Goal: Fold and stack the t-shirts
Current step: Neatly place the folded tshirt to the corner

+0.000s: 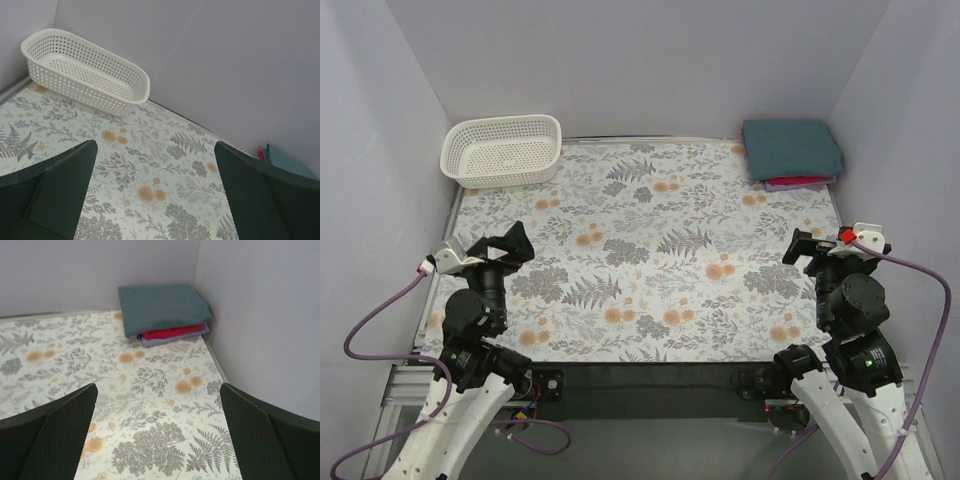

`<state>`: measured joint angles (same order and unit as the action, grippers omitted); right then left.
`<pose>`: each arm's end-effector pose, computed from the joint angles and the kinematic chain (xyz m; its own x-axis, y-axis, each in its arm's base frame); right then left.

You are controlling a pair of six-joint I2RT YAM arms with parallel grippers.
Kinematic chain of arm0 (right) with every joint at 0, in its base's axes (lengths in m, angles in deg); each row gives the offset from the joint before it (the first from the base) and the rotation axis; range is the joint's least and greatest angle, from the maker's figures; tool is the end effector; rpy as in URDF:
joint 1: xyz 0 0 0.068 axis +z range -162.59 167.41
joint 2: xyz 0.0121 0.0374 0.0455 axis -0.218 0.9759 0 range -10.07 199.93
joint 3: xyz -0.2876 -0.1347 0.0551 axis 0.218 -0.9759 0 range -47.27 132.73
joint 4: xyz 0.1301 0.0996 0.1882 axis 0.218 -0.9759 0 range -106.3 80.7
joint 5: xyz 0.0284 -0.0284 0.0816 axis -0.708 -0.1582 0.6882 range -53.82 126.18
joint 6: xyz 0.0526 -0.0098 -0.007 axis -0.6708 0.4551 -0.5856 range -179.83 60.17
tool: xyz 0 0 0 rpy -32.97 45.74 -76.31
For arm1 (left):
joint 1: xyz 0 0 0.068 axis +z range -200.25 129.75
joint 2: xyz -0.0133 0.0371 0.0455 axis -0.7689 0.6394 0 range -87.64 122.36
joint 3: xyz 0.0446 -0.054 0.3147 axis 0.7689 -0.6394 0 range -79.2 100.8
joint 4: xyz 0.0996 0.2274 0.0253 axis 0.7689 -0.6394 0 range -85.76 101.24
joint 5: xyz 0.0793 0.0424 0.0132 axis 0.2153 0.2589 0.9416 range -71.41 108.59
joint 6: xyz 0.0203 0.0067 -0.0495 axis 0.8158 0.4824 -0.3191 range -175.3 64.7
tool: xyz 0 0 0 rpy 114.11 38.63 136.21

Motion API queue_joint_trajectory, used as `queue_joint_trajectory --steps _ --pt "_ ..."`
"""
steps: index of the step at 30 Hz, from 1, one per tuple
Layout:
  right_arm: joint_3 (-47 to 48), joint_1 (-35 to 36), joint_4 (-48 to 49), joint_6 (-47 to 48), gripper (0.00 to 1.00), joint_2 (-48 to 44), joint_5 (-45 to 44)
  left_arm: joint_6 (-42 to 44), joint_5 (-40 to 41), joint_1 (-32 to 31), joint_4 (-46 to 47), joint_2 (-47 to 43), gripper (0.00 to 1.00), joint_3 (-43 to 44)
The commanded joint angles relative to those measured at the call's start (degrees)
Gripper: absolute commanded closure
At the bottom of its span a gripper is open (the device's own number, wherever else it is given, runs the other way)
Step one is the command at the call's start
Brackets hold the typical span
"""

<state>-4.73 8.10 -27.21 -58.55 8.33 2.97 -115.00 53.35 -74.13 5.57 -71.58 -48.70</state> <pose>0.0179 -0.0141 0.3740 0.0969 0.0166 -0.9952 0.2158 0.9757 0.0373 0.0350 0.0068 0.3324 0.2281 -0.8767 -0.4236 0.0283 0.4408 -0.8972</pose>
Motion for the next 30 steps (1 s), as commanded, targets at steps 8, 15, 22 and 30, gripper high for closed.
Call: queue_joint_trajectory --steps 8,15,22,30 --pt "-9.67 0.05 1.11 -0.93 0.02 -7.57 -0.01 6.88 -1.81 0.24 4.44 -2.96 0.02 -8.08" --pt "-13.45 -0.03 4.29 -1.01 0.02 -10.75 3.59 9.08 -1.45 0.24 5.32 1.08 0.02 -8.62" --pt "-13.54 0.05 4.55 -2.6 0.02 -8.38 7.1 11.71 0.92 0.67 7.51 2.05 0.02 -9.32" --pt "-13.8 -0.03 4.55 -2.6 0.02 -8.63 7.46 13.04 0.13 1.38 11.73 2.48 0.02 -11.52"
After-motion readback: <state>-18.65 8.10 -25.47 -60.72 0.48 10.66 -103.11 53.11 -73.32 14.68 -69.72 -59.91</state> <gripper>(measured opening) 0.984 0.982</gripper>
